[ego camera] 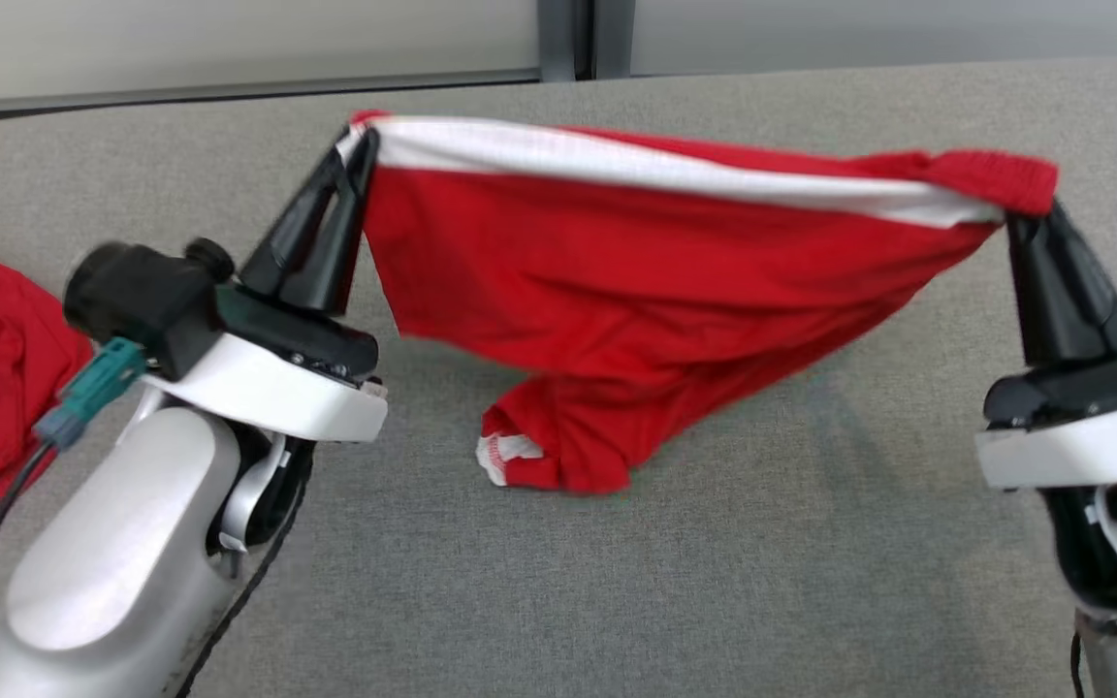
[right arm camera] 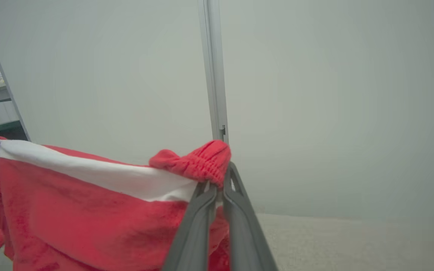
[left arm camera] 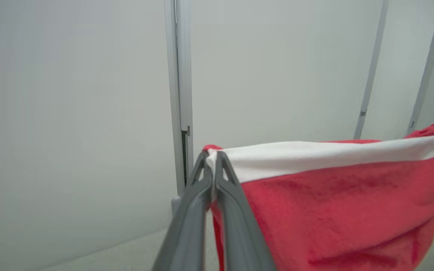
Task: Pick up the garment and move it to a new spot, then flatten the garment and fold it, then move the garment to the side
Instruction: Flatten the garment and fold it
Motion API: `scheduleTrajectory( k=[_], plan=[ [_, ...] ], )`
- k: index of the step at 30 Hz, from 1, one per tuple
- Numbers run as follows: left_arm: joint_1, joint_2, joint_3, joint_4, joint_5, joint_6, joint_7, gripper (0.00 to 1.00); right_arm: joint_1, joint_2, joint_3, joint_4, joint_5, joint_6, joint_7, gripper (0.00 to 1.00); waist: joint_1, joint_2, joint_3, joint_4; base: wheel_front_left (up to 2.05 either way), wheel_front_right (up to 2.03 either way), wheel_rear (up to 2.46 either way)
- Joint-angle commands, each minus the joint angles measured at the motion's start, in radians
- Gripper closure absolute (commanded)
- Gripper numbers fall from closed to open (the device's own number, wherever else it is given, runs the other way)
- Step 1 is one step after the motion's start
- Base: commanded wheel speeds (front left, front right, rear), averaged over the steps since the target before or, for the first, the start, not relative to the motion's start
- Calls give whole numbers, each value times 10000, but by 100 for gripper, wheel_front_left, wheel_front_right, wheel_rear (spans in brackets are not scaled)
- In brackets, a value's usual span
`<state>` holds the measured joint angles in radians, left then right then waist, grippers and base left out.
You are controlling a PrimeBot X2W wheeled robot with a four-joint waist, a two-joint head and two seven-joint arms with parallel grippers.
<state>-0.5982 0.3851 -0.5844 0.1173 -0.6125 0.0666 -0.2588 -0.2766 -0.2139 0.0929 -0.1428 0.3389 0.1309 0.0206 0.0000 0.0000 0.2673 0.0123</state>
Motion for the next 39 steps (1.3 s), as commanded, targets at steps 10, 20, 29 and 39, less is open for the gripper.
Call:
scheduleTrajectory(
  k=[10,20,29,39],
  plan=[
    [199,349,735,-2922,662,1028,143,100,-1377,784,-955,-974,62,-3,1111,100,0,0,-749,135,0,0,0],
    [-529,138,736,-2371,215,635,320,100,-2345,1087,-1162,-430,233,-3,1389,100,0,0,56,148,0,0,0],
    [-4202,-589,1407,572,-93,-792,48,100,-5954,1351,-665,1443,277,-2,868,100,0,0,1501,164,0,0,0],
    [-6583,-1308,2187,3399,667,-1767,-45,100,-8991,1594,530,5609,833,-2,-982,100,0,0,1679,-78,0,0,0]
  ],
)
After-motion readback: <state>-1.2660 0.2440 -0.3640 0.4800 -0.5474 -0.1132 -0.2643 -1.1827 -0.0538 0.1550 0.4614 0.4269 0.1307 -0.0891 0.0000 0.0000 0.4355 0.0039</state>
